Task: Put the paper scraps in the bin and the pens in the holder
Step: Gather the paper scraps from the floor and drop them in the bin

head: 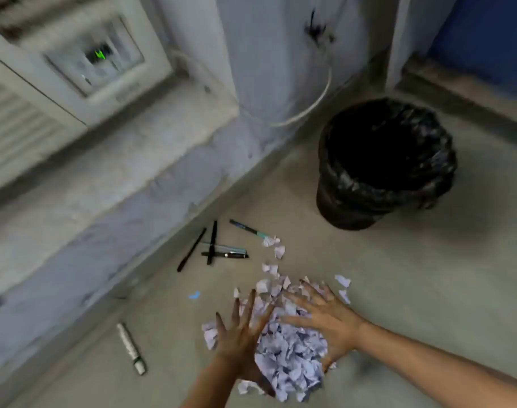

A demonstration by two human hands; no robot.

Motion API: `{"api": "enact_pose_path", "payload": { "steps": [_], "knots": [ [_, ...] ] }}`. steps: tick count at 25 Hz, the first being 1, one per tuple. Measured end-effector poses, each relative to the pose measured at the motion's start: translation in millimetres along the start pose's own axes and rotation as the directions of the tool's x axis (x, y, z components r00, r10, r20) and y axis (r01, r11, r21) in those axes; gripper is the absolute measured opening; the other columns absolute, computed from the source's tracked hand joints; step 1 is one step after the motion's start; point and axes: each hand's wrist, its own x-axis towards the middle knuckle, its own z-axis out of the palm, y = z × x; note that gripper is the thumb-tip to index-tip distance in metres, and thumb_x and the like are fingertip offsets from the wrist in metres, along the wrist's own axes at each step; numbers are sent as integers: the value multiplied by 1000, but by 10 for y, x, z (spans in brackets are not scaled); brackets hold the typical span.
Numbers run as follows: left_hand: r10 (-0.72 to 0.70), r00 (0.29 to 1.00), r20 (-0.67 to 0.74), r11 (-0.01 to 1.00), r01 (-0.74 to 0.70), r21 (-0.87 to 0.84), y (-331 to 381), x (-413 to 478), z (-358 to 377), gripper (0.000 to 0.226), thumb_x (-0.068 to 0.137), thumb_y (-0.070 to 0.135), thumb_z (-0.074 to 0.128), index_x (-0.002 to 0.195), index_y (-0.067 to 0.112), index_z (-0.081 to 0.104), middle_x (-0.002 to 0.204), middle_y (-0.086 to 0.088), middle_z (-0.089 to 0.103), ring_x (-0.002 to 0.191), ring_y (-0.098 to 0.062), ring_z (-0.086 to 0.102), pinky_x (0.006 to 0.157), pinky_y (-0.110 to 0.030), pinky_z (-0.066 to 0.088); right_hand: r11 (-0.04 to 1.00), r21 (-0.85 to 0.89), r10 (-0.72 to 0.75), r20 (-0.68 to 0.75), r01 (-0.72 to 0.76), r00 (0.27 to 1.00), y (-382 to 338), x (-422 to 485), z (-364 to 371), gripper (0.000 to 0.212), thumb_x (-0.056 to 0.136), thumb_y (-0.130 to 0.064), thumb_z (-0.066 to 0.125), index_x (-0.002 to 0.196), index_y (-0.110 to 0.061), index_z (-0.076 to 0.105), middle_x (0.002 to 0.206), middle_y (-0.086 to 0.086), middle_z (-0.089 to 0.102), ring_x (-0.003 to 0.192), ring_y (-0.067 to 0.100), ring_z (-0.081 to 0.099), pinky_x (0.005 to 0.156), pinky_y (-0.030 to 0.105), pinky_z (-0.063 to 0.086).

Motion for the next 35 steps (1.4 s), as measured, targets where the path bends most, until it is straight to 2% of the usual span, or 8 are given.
{"api": "enact_pose_path", "payload": {
  "steps": [4, 7, 12, 17, 22, 25, 28, 35],
  "knots": [
    [101, 954, -284, 994, -110, -17, -19, 711, 1187, 123, 44, 92, 43, 143, 30, 3, 153, -4, -18, 139, -30, -20, 107, -67, -11, 981, -179, -99, -156, 70, 983, 179, 309, 1421, 87, 61, -87, 31, 138, -49, 16, 155, 10, -15, 135, 48, 14, 98, 64, 5],
    [225, 867, -445, 974, -215, 73, 29, 964, 1485, 68, 75, 72, 26, 128, 30, 40, 140, -9, 25, 129, -33, 21, 101, -41, 16, 929, -335, -264, -310, 154, 914, 276, 419, 1737, 47, 69, -62, 41, 110, -43, 56, 150, 11, 16, 120, 42, 37, 96, 64, 32],
    [198, 906, -374, 977, -212, 5, 349, 1050, 1089, 29, 61, 30, 62, 89, 22, 62, 99, 0, 55, 86, -28, 55, 72, -36, 41, 983, -73, -181, -347, 166, 920, 317, 480, 1362, 60, 43, -27, 74, 97, -34, 51, 104, 9, 44, 83, 26, 49, 62, 32, 56],
    [99, 935, -340, 958, -182, -220, 182, 1290, 413, 48, 73, 21, 29, 106, 3, 59, 105, -24, 67, 99, -39, 61, 83, -41, 49, 942, 302, -18, -393, 147, 920, 620, 620, 883, 51, 66, -9, 67, 113, -18, 48, 91, 16, 66, 73, 30, 67, 57, 27, 54],
    [100, 648, -755, 754, -544, -368, 631, 874, -1331, 11, 80, 34, 45, 78, 29, 55, 74, 33, 64, 69, 18, 55, 60, -2, 41, 929, 302, 145, -829, 215, 540, 833, 116, -1099, 23, 76, -20, 47, 91, -8, 59, 75, 7, 57, 68, 15, 50, 63, 25, 47],
    [218, 495, -841, 696, -683, -222, 1107, 1008, -2307, 24, 74, 31, 48, 95, 23, 56, 77, 26, 61, 72, 13, 54, 71, -15, 43, 965, 260, 232, -914, 42, 333, 1213, -258, -1905, 21, 73, -13, 53, 89, -3, 59, 58, -9, 41, 61, 7, 34, 55, 16, 31],
    [170, 512, -842, 588, -739, -330, 1652, 1580, -2726, 17, 68, 42, 50, 82, 33, 53, 84, 7, 62, 81, -12, 58, 80, -34, 48, 867, 457, 493, -841, -196, 220, 1817, -399, -2051, 29, 71, -24, 56, 93, -5, 56, 69, 9, 53, 65, 17, 41, 56, 27, 30],
    [98, 797, -595, 822, -402, -403, 1835, 2300, -2725, 42, 71, 27, 75, 106, 10, 59, 102, -5, 58, 96, -21, 55, 81, -30, 43, 674, 675, 704, -465, -300, 536, 2467, -472, -1592, 67, 65, -17, 79, 125, -20, 49, 130, 4, 52, 118, 17, 47, 97, 27, 39]
  ]
}}
